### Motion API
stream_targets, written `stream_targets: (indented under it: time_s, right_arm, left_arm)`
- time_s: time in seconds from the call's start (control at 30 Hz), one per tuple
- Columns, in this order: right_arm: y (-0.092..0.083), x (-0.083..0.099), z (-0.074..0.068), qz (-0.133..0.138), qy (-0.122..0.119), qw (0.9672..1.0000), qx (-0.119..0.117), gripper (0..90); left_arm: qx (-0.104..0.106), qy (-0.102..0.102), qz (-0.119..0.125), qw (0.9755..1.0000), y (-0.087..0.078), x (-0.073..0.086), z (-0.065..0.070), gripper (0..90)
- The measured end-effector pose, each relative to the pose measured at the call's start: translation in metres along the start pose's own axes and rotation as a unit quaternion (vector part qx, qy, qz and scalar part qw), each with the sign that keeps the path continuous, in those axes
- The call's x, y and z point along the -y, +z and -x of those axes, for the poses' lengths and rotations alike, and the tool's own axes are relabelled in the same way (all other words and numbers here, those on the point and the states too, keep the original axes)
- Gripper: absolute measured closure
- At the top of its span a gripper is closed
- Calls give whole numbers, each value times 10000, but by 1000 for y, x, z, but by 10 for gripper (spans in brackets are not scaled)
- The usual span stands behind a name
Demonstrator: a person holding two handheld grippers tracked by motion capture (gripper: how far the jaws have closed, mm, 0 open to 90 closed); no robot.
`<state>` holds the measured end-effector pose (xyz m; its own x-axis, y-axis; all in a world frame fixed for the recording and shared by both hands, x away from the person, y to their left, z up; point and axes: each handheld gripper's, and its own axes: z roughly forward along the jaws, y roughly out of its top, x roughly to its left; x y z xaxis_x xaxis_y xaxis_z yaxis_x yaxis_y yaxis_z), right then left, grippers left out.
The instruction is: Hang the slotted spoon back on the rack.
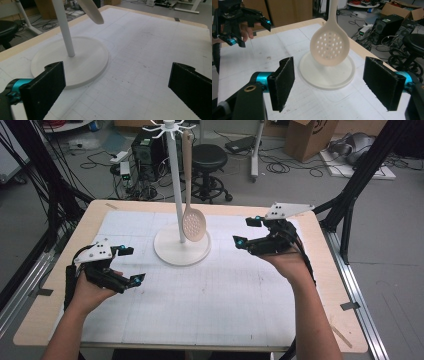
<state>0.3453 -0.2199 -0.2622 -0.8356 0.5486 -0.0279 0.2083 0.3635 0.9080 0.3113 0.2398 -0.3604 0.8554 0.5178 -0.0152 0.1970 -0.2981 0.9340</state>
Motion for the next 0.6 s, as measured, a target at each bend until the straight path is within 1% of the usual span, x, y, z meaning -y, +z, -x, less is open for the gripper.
stream_targets:
  time_s: [0.07,0.17,0.23,0.33,0.37,0.47,0.57,0.6]
  right_arm:
    - [-1,10,-1,-50,18,10000,35,226]
    - [-2,28,-4,-47,128,9999,-7,215]
    - [-2,40,-5,-77,186,9998,32,207]
    - [-2,58,-7,-184,212,9995,132,190]
    - [-2,64,-7,-177,250,9995,111,188]
    - [-4,78,-11,-179,326,9992,127,178]
    - [-4,88,-13,-147,376,9991,130,161]
    - [-4,91,-14,-149,402,9990,95,160]
  left_arm:
    - [11,-24,27,10000,0,0,0,17]
    - [37,-16,33,10000,1,0,0,17]
    - [54,-13,35,10000,2,-1,1,17]
    - [72,-16,17,10000,4,-1,2,17]
    - [77,-13,14,10000,5,-1,2,17]
    - [77,-8,-14,10000,6,0,2,17]
    - [63,-13,13,10000,4,0,2,17]
    - [64,-15,14,10000,4,0,2,17]
